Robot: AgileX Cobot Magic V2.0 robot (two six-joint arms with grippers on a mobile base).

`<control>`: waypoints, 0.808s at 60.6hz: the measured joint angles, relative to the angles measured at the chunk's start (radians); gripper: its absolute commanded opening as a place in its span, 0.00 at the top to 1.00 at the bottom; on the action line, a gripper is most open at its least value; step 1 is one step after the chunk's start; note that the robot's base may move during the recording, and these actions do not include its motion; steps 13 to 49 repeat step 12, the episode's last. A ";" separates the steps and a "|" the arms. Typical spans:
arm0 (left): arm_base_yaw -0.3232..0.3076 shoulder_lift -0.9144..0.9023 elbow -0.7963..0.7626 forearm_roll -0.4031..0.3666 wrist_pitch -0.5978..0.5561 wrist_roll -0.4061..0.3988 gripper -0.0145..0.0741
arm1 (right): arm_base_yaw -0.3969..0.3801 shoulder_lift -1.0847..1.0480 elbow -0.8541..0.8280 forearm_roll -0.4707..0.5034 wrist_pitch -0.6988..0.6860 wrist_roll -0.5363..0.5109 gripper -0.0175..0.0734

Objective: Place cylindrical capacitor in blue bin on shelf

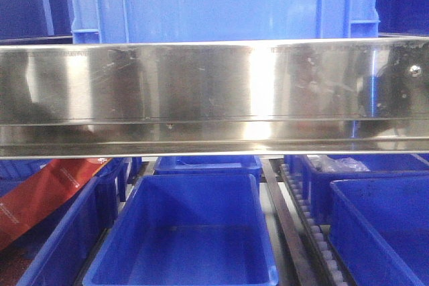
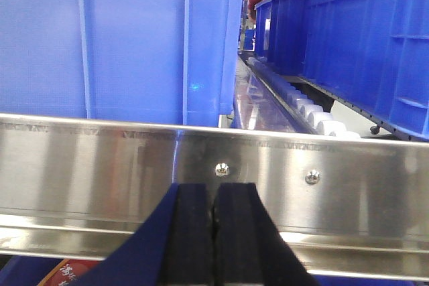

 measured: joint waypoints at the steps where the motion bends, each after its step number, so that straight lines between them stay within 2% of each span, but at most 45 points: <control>1: 0.000 0.000 0.000 0.000 0.000 0.000 0.96 | 0.000 0.000 0.000 0.000 0.000 0.000 0.99; 49: 0.000 0.000 0.000 0.000 0.000 0.000 0.96 | 0.000 0.000 0.000 0.000 0.000 0.000 0.99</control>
